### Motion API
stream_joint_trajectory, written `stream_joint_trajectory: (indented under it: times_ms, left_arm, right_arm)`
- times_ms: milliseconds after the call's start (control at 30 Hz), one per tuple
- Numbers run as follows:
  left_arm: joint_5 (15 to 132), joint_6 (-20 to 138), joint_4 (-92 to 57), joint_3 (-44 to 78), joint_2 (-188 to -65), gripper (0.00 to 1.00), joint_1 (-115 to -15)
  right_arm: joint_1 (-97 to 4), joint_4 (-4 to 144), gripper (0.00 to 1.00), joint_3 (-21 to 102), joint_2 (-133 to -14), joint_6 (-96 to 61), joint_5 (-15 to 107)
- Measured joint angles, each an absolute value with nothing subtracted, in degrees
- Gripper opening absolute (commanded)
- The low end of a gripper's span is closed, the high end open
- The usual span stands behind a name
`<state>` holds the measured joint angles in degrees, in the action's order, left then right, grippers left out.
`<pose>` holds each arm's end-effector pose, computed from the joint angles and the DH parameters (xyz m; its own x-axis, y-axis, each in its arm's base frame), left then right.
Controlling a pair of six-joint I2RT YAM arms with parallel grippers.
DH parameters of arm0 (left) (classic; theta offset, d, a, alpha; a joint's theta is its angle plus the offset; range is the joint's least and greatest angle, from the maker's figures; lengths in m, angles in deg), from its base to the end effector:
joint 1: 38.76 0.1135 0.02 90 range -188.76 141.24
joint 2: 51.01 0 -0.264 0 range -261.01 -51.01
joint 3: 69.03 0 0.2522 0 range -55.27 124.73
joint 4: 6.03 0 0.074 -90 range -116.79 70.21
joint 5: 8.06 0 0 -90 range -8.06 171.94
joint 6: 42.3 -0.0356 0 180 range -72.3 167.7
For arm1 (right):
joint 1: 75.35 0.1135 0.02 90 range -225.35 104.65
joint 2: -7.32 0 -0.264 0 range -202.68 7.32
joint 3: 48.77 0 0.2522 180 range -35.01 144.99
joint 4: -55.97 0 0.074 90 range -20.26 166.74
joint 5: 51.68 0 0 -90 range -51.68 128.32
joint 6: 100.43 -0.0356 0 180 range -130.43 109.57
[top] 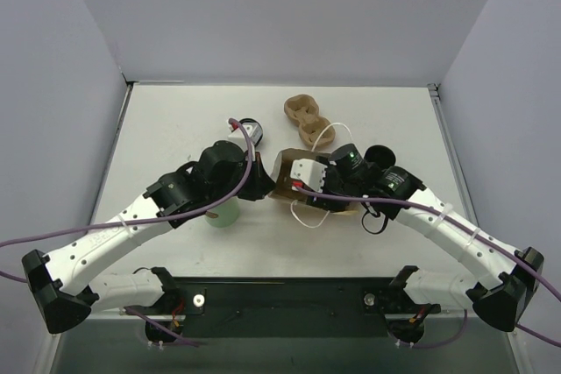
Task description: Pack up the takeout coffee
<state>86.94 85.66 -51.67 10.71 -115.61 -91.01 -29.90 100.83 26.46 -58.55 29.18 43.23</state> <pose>0.1522 -0.1914 0.3623 -0.7012 -0.0953 -0.7066 0.3937 0.7745 -0.4951 0.1732 0.1803 0.3319 0.1700 -0.7328 -0.6589 -0.8444 0.2364 -0.4808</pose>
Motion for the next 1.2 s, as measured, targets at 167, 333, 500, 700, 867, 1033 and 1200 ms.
stream_joint_trajectory:
  times_ms: [167, 333, 500, 700, 867, 1033, 1200]
  left_arm:
    - [85.6, 86.4, -52.7, 11.6, -117.0, 0.03, -89.5]
    - [84.6, 86.6, -53.6, 12.3, -118.4, 0.15, -88.3]
    - [84.4, 86.3, -54.4, 13.7, -118.9, 0.25, -87.6]
    - [84.4, 86.0, -54.8, 18.4, -120.5, 0.35, -86.6]
    - [84.7, 85.2, -55.7, 22.1, -122.0, 0.43, -86.2]
    - [87.1, 84.4, -58.3, 26.0, -122.5, 0.46, -85.2]
    - [91.7, 84.1, -63.0, 28.9, -122.1, 0.48, -83.6]
  right_arm:
    - [-30.7, 100.7, 0.54, 29.4, -58.6, 27.5, 43.6]
    - [-31.6, 100.5, 0.51, 31.2, -59.1, 26.2, 44.1]
    - [-32.9, 100.6, 0.48, 33.1, -60.0, 25.1, 45.3]
    - [-36.0, 100.2, 0.45, 36.7, -61.0, 23.4, 46.4]
    - [-38.8, 99.9, 0.45, 38.9, -61.7, 22.8, 47.4]
    - [-40.3, 99.9, 0.47, 42.1, -63.8, 21.8, 47.6]
    - [-40.9, 99.4, 0.48, 46.3, -64.5, 18.1, 46.9]
